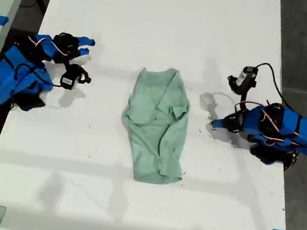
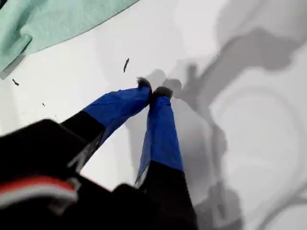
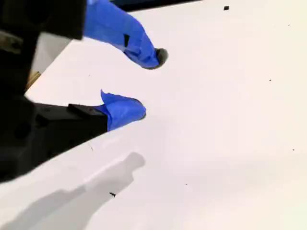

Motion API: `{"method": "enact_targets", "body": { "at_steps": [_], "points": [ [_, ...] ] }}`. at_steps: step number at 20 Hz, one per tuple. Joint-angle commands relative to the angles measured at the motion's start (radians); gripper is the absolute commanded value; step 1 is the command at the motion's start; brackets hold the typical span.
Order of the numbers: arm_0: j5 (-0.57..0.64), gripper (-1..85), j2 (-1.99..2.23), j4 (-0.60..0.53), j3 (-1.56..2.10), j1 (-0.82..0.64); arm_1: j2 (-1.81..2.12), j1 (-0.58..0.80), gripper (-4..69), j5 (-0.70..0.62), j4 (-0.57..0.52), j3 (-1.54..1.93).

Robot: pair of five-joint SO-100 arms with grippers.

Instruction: Fold t shirt

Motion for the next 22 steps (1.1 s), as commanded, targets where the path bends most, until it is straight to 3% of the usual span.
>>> {"method": "enact_targets", "body": {
  "at_steps": [1,21,22],
  "points": [
    [0.008,13.4,0.008,0.002,0.043,0.015,0.011,0.008,2.6,-0.014,-0.023,0.052],
    [0.006,13.7,0.008,0.002,0.043,-0.017,0.011,0.008,2.6,-0.014,-0.023,0.052],
    [0.091,14.6,0.008,0.002,0.043,-0.017,0.011,-0.002,2.8,0.075,-0.023,0.052]
  ]
}}
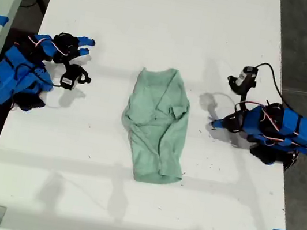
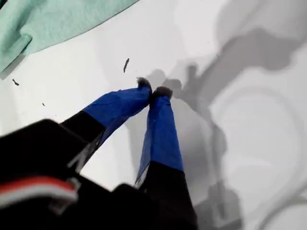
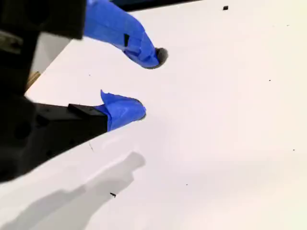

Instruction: Fold t shirt

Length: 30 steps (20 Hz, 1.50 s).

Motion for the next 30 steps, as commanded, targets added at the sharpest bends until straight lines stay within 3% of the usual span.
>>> {"method": "enact_targets", "body": {
  "at_steps": [1,2,3,4,5,6,7,8,10,12,14,15,17,19,22,24,26,30],
  "points": [
    [0.117,20.1,0.003,0.005,0.04,0.078,0.009,-0.038,3.5,0.161,-0.023,0.052],
    [0.002,24.4,0.003,0.005,0.04,0.31,0.009,-0.169,3.9,0.327,-0.023,0.052],
    [-0.124,23.0,0.006,0.003,0.04,0.551,0.009,-0.284,3.9,0.448,-0.026,0.052],
    [-0.133,19.2,0.006,0.003,0.04,0.739,0.009,-0.359,3.9,0.434,-0.026,0.052],
    [-0.095,14.2,0.003,0.005,0.04,0.842,0.009,-0.423,3.9,0.301,-0.026,0.052],
    [-0.117,12.2,0.006,0.003,0.04,0.908,0.009,-0.439,3.2,0.318,-0.034,0.055],
    [-0.206,10.1,0.014,-0.005,0.04,0.917,0.009,-0.434,1.1,0.449,-0.038,0.055],
    [-0.156,0.1,0.015,-0.055,0.04,0.942,0.011,-0.466,1.1,0.592,-0.051,0.055],
    [-0.055,-0.2,0.015,-0.141,0.04,0.992,0.011,-0.512,1.2,0.603,-0.087,0.048],
    [-0.095,-0.3,0.017,-0.216,0.038,1.075,0.011,-0.476,0.8,0.719,-0.084,-0.025],
    [-0.23,-0.3,-0.009,-0.23,-0.044,1.068,-0.123,-0.472,0.7,0.816,-0.029,-0.207],
    [-0.301,-0.3,-0.081,-0.207,-0.124,1.058,-0.259,-0.469,0.6,0.83,-0.055,-0.302],
    [-0.399,-0.3,-0.459,-0.282,-0.324,1.068,-0.623,-0.468,0.5,0.813,-0.147,-0.523],
    [-0.508,-0.3,-1.069,-0.198,-0.782,1.152,-1.017,-0.483,0.5,0.807,-0.109,-0.842],
    [-0.402,12.0,-1.796,0.028,-1.597,1.232,-1.5,-0.531,0.3,0.822,0.061,-1.353],
    [-0.373,18.9,-2.075,0.135,-1.916,1.256,-1.735,-0.566,10.2,0.845,0.135,-1.586],
    [-0.35,20.3,-2.223,0.118,-2.01,1.266,-1.928,-0.588,13.7,0.867,0.187,-1.736],
    [-0.331,20.2,-2.433,0.097,-2.215,1.285,-2.083,-0.612,16.4,0.887,0.161,-1.802]
  ]
}}
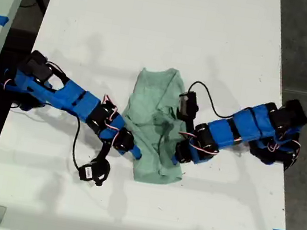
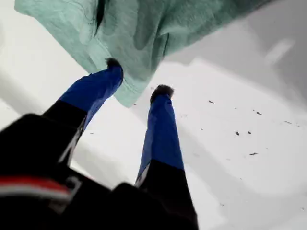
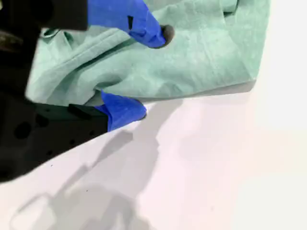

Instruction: Fold t shirt

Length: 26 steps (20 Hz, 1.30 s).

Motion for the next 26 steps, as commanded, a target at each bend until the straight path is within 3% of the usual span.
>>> {"method": "enact_targets", "body": {
  "at_steps": [1,6,8,9,14,15,16,18,21,26],
  "points": [
    [0.031,20.2,-0.074,-0.032,-0.17,0.021,-0.031,-0.028,16.6,0.026,-0.017,-0.061],
    [0.11,16.2,-0.193,-0.213,-0.176,0.035,-0.158,-0.054,16.6,0.032,-0.098,-0.083],
    [0.144,9.0,-0.229,-0.258,-0.178,0.041,-0.178,-0.06,16.4,0.026,-0.126,-0.091],
    [0.147,-0.3,-0.235,-0.267,-0.178,0.046,-0.179,-0.064,16.4,0.026,-0.132,-0.091],
    [0.114,-0.3,-0.227,-0.221,-0.178,0.069,-0.184,-0.094,14.4,0.025,-0.247,-0.095],
    [0.115,-0.3,-0.218,-0.207,-0.178,0.074,-0.198,-0.097,11.8,0.029,-0.296,-0.084],
    [0.117,-0.3,-0.206,-0.187,-0.178,0.078,-0.224,-0.097,0.4,0.034,-0.351,-0.077],
    [0.117,-0.3,-0.172,-0.126,-0.178,0.094,-0.302,-0.112,0.4,0.028,-0.465,-0.133],
    [0.109,-0.3,-0.087,-0.006,-0.178,0.12,-0.394,-0.118,0.4,-0.015,-0.328,-0.397],
    [0.19,-0.3,0.152,0.242,-0.16,-0.008,-0.032,0.044,0.4,-0.152,-0.138,-0.253]
  ]
}}
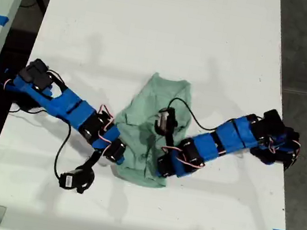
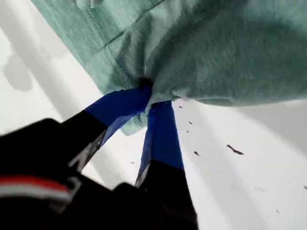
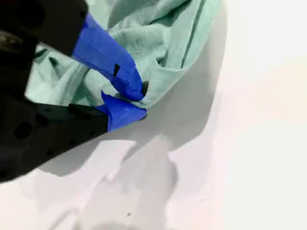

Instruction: Fold t shirt

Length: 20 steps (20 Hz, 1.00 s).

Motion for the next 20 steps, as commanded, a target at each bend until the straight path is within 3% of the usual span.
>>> {"method": "enact_targets", "body": {
  "at_steps": [1,7,8,10,11,12,14,16,17,18,19,20],
  "points": [
    [0.091,-0.3,0.195,0.1,-0.043,-0.132,0.23,0.123,0.4,-0.098,0.112,0.014],
    [0.341,-0.3,0.319,0.192,-0.054,-0.5,0.505,0.442,1.7,-0.259,0.291,0.109],
    [0.38,4.8,0.336,0.189,-0.055,-0.554,0.554,0.509,5.4,-0.282,0.311,0.144],
    [0.463,28.5,0.383,0.176,-0.063,-0.653,0.663,0.644,20.0,-0.333,0.365,0.196],
    [0.514,30.0,0.425,0.166,-0.066,-0.696,0.724,0.712,31.7,-0.379,0.397,0.198],
    [0.545,26.6,0.471,0.163,-0.086,-0.733,0.798,0.77,33.5,-0.433,0.411,0.192],
    [0.589,20.4,0.611,0.146,-0.097,-0.787,0.946,0.847,30.2,-0.506,0.423,0.17],
    [0.595,17.0,0.762,0.14,-0.095,-0.81,1.06,0.864,14.4,-0.514,0.426,0.184],
    [0.584,14.8,0.844,0.132,-0.086,-0.805,1.115,0.847,0.2,-0.497,0.426,0.221],
    [0.568,10.1,0.939,0.123,-0.054,-0.788,1.183,0.816,0.2,-0.485,0.417,0.281],
    [0.561,-0.1,1.026,0.114,-0.017,-0.759,1.264,0.776,0.2,-0.479,0.413,0.341],
    [0.541,-0.3,1.124,0.107,0.031,-0.727,1.368,0.739,0.3,-0.466,0.413,0.411]
  ]
}}
